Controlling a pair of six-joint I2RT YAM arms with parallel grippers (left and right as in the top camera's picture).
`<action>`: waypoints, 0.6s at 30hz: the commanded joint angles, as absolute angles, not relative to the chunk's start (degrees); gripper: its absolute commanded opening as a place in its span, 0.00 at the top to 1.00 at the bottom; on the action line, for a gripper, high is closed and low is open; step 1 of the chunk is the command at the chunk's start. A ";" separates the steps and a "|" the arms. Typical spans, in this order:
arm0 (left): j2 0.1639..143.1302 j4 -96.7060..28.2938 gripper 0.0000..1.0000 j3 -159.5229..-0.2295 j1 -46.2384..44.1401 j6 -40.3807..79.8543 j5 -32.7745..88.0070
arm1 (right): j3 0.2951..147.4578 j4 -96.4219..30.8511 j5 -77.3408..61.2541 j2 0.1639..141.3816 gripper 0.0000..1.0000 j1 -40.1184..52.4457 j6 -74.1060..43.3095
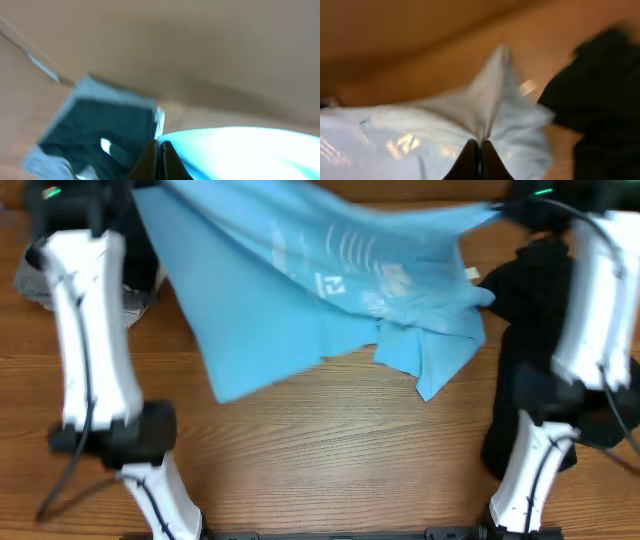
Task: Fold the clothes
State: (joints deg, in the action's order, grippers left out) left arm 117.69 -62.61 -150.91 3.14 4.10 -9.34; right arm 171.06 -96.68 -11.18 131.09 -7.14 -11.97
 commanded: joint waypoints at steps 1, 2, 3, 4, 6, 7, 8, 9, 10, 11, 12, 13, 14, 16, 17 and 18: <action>103.79 -61.78 0.96 -154.78 3.68 2.09 -8.45 | 177.21 -96.77 -13.69 117.95 0.96 -11.68 -11.49; 102.08 -61.63 0.96 -154.78 3.68 1.69 -8.45 | 177.21 -96.60 -13.78 115.63 0.96 -12.53 -11.49; 100.07 -61.39 0.96 -154.78 3.68 1.26 -8.47 | 177.18 -96.57 -13.76 113.45 0.96 -13.26 -11.07; 98.28 -61.17 0.96 -154.78 3.68 1.19 -8.47 | 177.18 -96.64 -13.74 110.72 0.96 -14.11 -10.15; 95.04 -61.06 0.96 -154.78 3.68 0.25 -8.47 | 177.18 -97.03 -13.56 106.65 0.96 -15.55 -9.98; 93.58 -61.08 0.96 -154.78 3.68 -0.25 -8.47 | 177.18 -97.03 -13.58 104.64 0.96 -16.34 -9.98; 92.09 -61.19 0.96 -154.78 3.68 -0.71 -8.54 | 177.18 -97.03 -13.58 102.43 0.96 -17.15 -9.98; 90.65 -61.32 0.96 -154.78 3.68 -1.34 -8.54 | 177.07 -97.03 -13.58 100.12 0.96 -18.00 -9.98; 88.95 -61.54 0.96 -154.78 3.68 -1.85 -8.73 | 177.07 -97.03 -13.58 97.65 0.96 -18.79 -9.96; 87.26 -61.78 0.96 -154.78 3.68 -2.04 -9.34 | 177.07 -97.03 -13.58 95.29 0.96 -19.35 -9.69; 86.17 -61.93 0.96 -154.78 3.68 -2.52 -9.54 | 177.07 -97.03 -13.56 93.76 0.96 -19.62 -9.26; 84.53 -62.17 0.96 -154.78 3.68 -3.31 -9.61 | 177.07 -97.03 -13.13 91.42 0.96 -19.79 -8.88; 83.40 -62.35 0.96 -154.78 3.68 -3.75 -9.61 | 177.07 -97.03 -12.16 89.71 0.96 -19.79 -8.88; 81.06 -62.63 0.96 -154.78 3.70 -4.38 -9.93 | 177.07 -97.03 -9.65 86.26 0.96 -19.79 -8.86; 80.14 -62.74 0.96 -154.78 3.70 -4.38 -10.90 | 177.07 -97.03 -8.56 84.84 0.96 -19.79 -8.82; 79.26 -62.81 0.96 -154.78 3.70 -4.45 -12.32 | 177.07 -97.01 -7.35 83.37 0.96 -19.79 -8.67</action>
